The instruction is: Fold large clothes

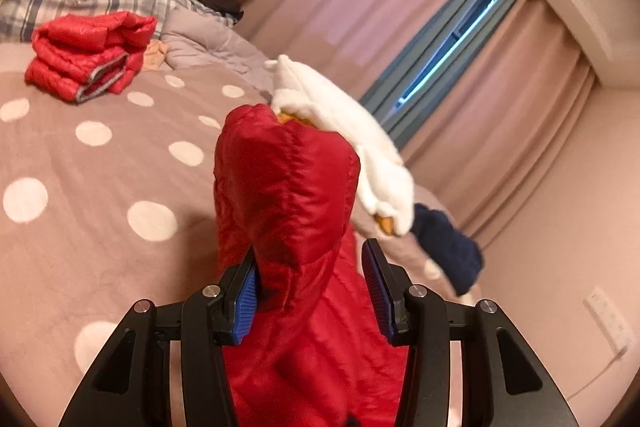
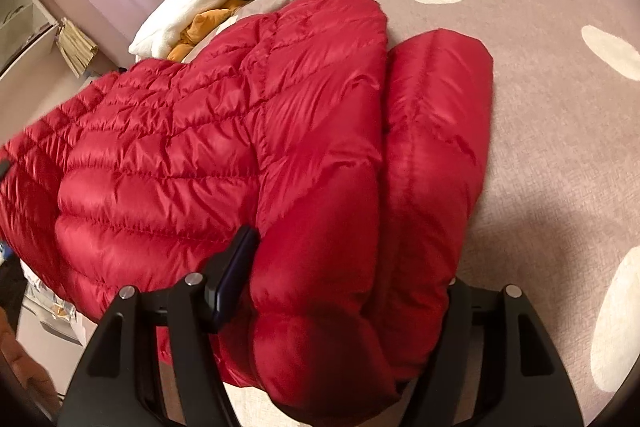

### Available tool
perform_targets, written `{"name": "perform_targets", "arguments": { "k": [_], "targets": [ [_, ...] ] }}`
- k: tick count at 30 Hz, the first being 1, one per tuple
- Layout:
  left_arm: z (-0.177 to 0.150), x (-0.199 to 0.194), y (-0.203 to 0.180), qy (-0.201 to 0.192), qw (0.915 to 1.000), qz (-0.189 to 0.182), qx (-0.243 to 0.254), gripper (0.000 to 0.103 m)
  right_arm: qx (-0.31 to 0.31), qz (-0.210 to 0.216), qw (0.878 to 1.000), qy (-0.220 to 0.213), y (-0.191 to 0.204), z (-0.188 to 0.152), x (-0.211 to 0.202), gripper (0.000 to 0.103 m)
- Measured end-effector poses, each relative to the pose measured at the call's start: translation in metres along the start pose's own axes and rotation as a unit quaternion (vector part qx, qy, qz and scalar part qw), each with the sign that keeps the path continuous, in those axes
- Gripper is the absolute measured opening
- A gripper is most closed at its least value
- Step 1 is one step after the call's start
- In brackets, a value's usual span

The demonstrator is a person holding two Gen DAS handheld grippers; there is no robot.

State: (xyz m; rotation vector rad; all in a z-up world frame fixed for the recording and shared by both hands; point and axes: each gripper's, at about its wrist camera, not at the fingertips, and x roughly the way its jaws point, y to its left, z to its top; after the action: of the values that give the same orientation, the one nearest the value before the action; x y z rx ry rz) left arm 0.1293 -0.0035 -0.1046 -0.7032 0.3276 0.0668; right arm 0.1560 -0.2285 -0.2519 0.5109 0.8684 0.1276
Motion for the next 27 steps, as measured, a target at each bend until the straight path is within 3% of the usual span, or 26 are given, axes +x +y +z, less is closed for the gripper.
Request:
{"name": "perform_targets", "arguments": {
  "k": [7, 12, 13, 15, 17, 18, 20, 21, 24, 27],
  "targets": [
    [0.003, -0.011, 0.0, -0.01, 0.9998, 0.008, 0.012, 0.046, -0.05, 0.008, 0.999, 0.008, 0.027, -0.02, -0.003, 0.066],
    [-0.009, 0.0, -0.015, 0.05, 0.9942, -0.092, 0.025, 0.046, -0.063, 0.016, 0.998, 0.009, 0.034, -0.029, 0.003, 0.071],
    [-0.013, 0.0, -0.02, 0.045, 0.9949, -0.081, 0.04, 0.046, -0.065, 0.018, 0.998, 0.009, 0.035, -0.029, 0.004, 0.074],
    [-0.018, -0.002, -0.028, 0.02, 0.997, -0.022, 0.072, 0.046, -0.065, 0.019, 0.998, 0.011, 0.035, -0.028, 0.006, 0.074],
    [-0.016, -0.006, -0.022, -0.007, 0.998, -0.011, 0.062, 0.047, -0.066, 0.02, 0.998, 0.013, 0.034, -0.026, 0.007, 0.074],
    [-0.012, -0.005, -0.015, -0.008, 0.9989, -0.007, 0.047, 0.05, -0.067, 0.02, 0.997, 0.014, 0.034, -0.026, 0.007, 0.074],
    [-0.002, 0.0, 0.008, -0.001, 0.9999, 0.011, 0.002, 0.075, -0.072, 0.021, 0.997, 0.017, 0.035, -0.025, 0.009, 0.075],
    [0.003, 0.004, 0.022, 0.004, 0.9993, 0.03, -0.023, 0.076, -0.073, 0.023, 0.997, 0.018, 0.034, -0.024, 0.009, 0.076],
    [0.014, 0.015, 0.059, 0.007, 0.9948, 0.086, -0.055, 0.076, -0.076, 0.025, 0.997, 0.022, 0.035, -0.023, 0.011, 0.077],
    [0.022, 0.031, 0.094, 0.024, 0.9803, 0.189, -0.053, 0.076, -0.071, 0.027, 0.997, 0.02, 0.033, -0.023, 0.009, 0.075]
  ]
}}
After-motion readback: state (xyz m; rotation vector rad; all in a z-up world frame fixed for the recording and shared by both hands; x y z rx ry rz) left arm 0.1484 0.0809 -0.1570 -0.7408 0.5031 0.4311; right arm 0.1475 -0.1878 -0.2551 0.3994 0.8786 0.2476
